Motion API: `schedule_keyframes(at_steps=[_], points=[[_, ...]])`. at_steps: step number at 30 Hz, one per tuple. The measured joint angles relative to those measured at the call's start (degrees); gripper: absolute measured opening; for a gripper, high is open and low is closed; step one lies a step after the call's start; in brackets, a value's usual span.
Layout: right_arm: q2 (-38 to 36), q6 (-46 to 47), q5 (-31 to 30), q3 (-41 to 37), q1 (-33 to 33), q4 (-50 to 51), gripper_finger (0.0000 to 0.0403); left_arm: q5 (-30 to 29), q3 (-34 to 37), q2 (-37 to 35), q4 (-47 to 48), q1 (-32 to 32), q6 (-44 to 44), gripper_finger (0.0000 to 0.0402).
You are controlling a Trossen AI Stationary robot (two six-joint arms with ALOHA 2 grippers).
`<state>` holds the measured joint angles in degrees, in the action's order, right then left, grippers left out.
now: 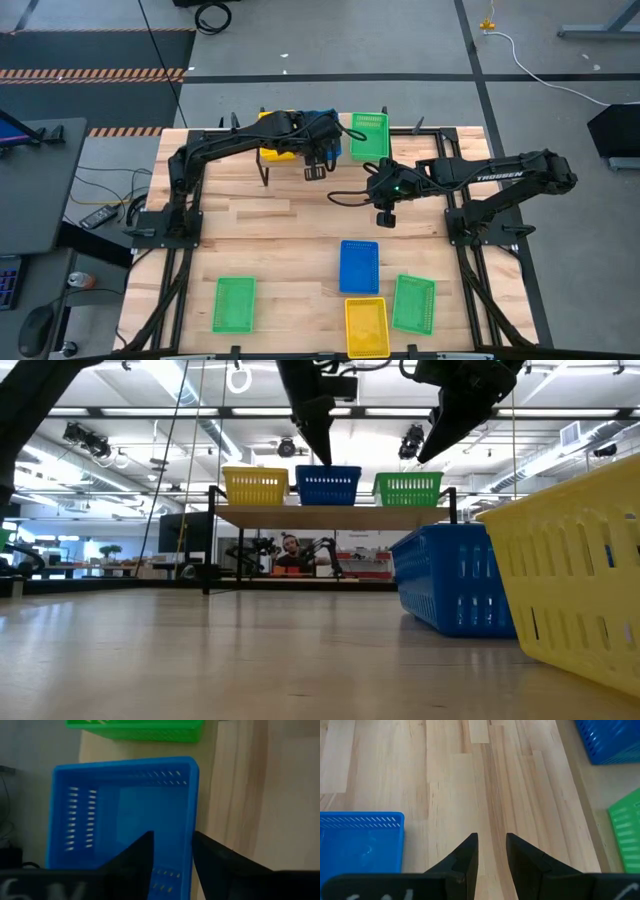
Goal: Stack baskets on shelf by color
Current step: Stack the right green basket on the other green basket on the shelf
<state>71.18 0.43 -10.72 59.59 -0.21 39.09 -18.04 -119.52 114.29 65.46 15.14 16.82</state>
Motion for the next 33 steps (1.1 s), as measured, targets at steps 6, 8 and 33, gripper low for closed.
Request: schedule_keyframes(at_steps=[6,8,33], points=[[0.0,0.0,0.0,0.0,0.0,0.0,0.0107,0.0,0.0,-2.0,-0.1,-1.8,-1.2,0.0146],[0.0,0.0,0.0,0.0,0.0,0.0,0.0107,0.0,0.0,-2.5,0.5,-2.7,-1.8,0.0145],[0.0,13.1,-4.2,0.0,5.5,2.6,0.0107,-3.3,15.7,-25.2,-5.7,-10.0,-12.0,0.0117]])
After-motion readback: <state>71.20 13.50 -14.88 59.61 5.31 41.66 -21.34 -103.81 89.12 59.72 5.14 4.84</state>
